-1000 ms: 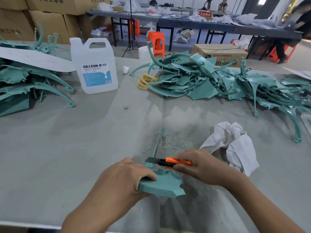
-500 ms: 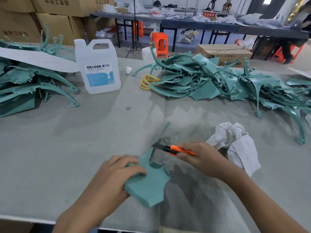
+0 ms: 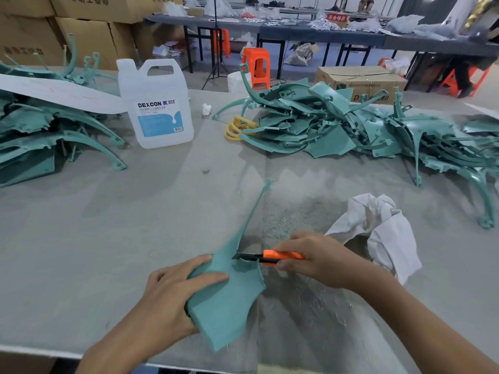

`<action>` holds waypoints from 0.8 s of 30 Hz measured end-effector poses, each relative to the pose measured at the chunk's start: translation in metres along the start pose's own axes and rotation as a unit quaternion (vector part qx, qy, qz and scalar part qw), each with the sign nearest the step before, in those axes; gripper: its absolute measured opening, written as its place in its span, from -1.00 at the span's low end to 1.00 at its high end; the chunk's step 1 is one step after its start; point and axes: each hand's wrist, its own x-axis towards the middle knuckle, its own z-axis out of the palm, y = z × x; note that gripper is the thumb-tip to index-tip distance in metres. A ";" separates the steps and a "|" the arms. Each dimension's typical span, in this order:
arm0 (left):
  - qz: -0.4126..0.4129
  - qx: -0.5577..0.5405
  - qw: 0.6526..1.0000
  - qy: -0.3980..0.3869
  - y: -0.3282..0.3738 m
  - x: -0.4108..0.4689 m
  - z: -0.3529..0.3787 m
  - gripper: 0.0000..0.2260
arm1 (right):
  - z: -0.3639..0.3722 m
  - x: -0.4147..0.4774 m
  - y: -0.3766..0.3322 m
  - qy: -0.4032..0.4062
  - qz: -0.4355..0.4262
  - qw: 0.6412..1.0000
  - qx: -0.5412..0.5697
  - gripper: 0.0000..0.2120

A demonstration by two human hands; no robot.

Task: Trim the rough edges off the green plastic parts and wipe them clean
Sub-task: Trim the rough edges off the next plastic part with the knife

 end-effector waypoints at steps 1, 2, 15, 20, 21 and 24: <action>0.002 -0.003 1.000 0.002 -0.001 -0.001 0.001 -0.30 | -0.001 0.001 -0.001 -0.014 -0.007 1.000 0.007 -0.87; 0.005 -0.002 1.000 0.004 -0.002 -0.002 0.002 -0.29 | -0.002 0.003 -0.001 -0.023 -0.011 1.000 0.012 -0.89; 0.011 0.008 1.000 0.000 -0.004 -0.002 0.003 -0.40 | -0.007 0.014 -0.008 -0.007 0.003 0.999 -0.035 -0.75; 0.009 0.008 1.000 0.010 -0.004 -0.003 0.006 -0.40 | -0.005 0.011 -0.009 -0.020 -0.004 1.000 -0.021 -0.79; 0.010 0.011 1.000 0.010 -0.005 -0.003 0.007 -0.40 | -0.006 0.010 -0.009 -0.029 -0.005 1.000 -0.009 -0.81; 0.005 0.000 1.000 0.021 -0.005 -0.003 0.008 -0.39 | -0.008 0.009 -0.010 -0.004 0.021 0.999 -0.028 -0.78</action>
